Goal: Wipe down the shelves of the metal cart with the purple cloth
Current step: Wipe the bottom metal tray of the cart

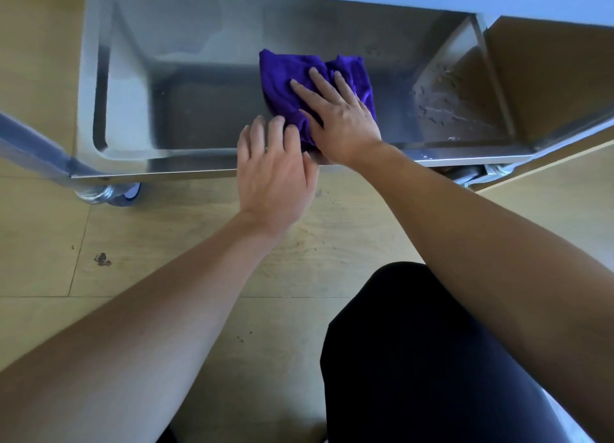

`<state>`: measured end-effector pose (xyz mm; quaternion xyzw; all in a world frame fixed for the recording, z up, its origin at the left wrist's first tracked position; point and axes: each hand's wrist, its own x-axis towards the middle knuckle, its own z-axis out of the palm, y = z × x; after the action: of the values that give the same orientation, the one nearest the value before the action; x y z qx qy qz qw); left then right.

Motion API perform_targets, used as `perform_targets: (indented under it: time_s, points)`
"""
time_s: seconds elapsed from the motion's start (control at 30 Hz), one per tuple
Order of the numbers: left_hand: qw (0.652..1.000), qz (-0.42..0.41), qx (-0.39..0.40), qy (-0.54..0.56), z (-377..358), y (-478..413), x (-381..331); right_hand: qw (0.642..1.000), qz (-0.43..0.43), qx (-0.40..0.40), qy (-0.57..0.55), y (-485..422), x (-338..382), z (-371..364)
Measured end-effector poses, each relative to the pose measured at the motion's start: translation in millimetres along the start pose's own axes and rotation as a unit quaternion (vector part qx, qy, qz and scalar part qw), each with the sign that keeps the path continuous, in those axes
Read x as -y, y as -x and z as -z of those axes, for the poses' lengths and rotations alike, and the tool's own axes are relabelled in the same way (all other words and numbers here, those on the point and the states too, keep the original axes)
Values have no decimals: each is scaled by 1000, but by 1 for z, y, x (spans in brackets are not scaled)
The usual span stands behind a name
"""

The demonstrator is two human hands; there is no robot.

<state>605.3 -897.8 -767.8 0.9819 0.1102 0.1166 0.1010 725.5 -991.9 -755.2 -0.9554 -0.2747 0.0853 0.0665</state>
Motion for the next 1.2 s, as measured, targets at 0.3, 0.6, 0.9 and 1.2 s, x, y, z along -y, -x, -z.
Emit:
perform_targets:
  time_s: [0.3,0.6,0.9,1.2]
  points:
    - [992,-122,10,34,-18,-31,-30,997,-75,-13,-21,19,-57,10]
    - [982,-180,48,22,-36,-54,-49,986,-160,-40,-27,33,-135,12]
    - [979,-189,70,-21,-45,-52,-55,960,-277,-27,-20,45,-157,17]
    - [980,-190,57,-29,-44,-50,-55,981,-189,-43,-10,33,-125,9]
